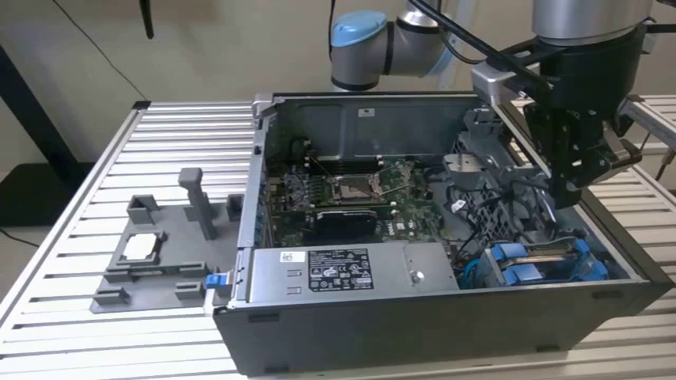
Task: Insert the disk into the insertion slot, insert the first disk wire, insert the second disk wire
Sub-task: 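Insert the first disk wire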
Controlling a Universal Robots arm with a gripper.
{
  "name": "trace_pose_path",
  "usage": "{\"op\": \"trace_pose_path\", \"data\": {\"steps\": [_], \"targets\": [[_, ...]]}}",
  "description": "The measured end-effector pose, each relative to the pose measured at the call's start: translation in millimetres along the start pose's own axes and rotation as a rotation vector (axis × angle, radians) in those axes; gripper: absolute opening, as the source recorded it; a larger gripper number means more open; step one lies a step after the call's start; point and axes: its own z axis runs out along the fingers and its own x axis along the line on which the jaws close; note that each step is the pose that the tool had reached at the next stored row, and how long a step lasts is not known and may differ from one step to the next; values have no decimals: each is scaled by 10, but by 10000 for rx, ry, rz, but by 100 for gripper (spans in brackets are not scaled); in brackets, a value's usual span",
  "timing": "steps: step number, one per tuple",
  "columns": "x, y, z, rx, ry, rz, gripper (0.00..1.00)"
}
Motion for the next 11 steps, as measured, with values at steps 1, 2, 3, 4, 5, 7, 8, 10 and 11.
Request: {"op": "trace_pose_path", "data": {"steps": [1,2,3,4,5,7,8,10,11], "targets": [[0,-2,1,-7,-1,-1,19],[3,-10,5,-51,-5,-6,19],[11,-22,12,-140,-10,-18,19],[24,-31,19,-234,-15,-31,19],[43,-38,26,-310,-20,-42,19],[92,-45,44,-439,-35,-58,19],[119,-47,55,-498,-43,-65,19],[212,-52,91,-588,-102,-61,19],[239,-54,103,-595,-141,-51,19]]}}
